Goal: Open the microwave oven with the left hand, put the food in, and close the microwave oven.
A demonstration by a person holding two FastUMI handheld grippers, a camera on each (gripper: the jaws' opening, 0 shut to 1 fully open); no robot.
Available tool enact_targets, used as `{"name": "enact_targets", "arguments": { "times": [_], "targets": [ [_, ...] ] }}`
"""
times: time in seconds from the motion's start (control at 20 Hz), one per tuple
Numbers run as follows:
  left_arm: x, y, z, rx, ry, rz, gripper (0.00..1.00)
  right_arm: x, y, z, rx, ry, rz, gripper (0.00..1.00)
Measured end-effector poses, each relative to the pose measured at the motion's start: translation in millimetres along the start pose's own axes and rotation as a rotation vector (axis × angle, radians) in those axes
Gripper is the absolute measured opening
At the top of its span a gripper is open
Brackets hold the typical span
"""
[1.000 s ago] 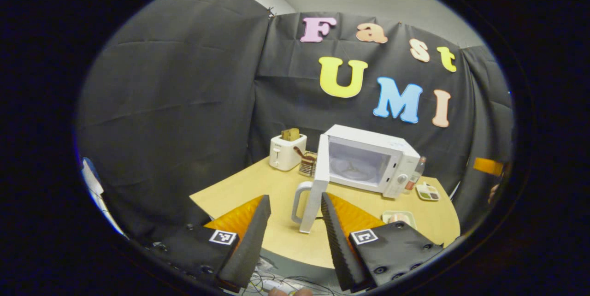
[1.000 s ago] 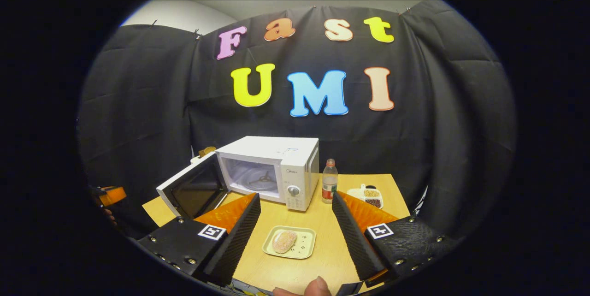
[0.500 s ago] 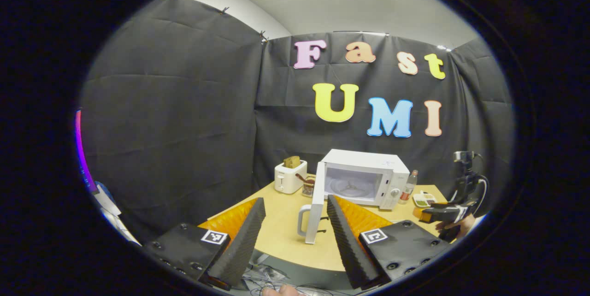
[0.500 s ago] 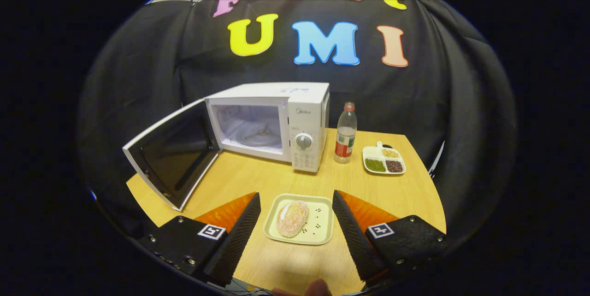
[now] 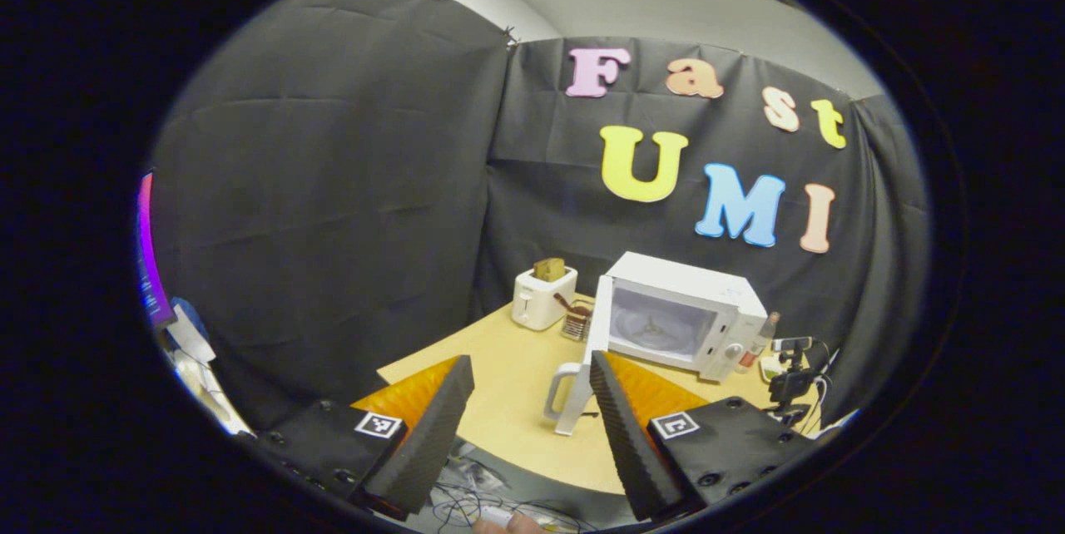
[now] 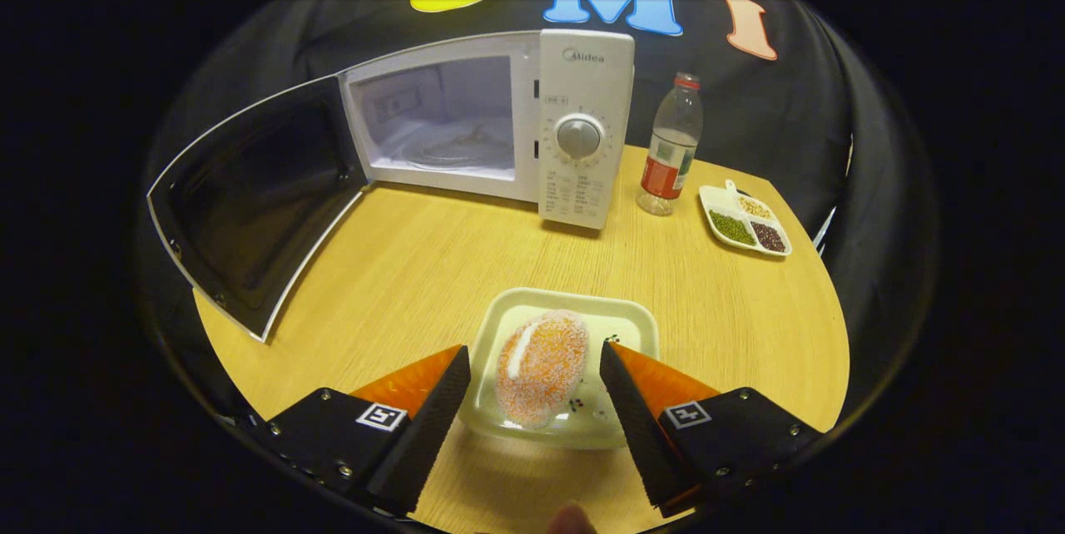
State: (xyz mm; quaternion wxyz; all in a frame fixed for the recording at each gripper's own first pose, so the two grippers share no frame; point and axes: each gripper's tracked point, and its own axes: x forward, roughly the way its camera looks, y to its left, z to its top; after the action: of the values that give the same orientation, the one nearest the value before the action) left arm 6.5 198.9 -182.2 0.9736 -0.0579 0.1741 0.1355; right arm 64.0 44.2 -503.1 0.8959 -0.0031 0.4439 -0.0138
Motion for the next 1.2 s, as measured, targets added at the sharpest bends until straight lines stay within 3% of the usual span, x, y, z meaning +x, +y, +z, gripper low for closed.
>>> {"name": "enact_targets", "arguments": {
  "times": [0.25, 0.3, 0.7, 0.75, 1.0, 1.2],
  "targets": [
    [15, -18, -12, 0.026, 0.051, 0.022, 0.88, 32, -6, -10, 0.028, 0.074, -0.046, 0.97],
    [19, -23, -14, 0.031, 0.057, 0.021, 0.94, 35, -5, -12, 0.033, 0.084, -0.044, 0.89],
    [32, -57, -13, 0.04, 0.066, -0.011, 0.94, 34, -1, -13, 0.071, 0.124, -0.008, 0.65],
    [33, -59, -9, 0.046, 0.061, -0.014, 0.94, 32, 2, -11, 0.109, 0.134, 0.017, 0.56],
    [35, -66, 2, 0.059, 0.039, -0.026, 0.93, 11, 19, 25, 0.299, 0.111, 0.125, 0.56],
    [32, -66, 10, 0.05, 0.03, -0.037, 0.93, -5, 58, 74, 0.424, 0.049, 0.235, 0.56]
  ]
}}
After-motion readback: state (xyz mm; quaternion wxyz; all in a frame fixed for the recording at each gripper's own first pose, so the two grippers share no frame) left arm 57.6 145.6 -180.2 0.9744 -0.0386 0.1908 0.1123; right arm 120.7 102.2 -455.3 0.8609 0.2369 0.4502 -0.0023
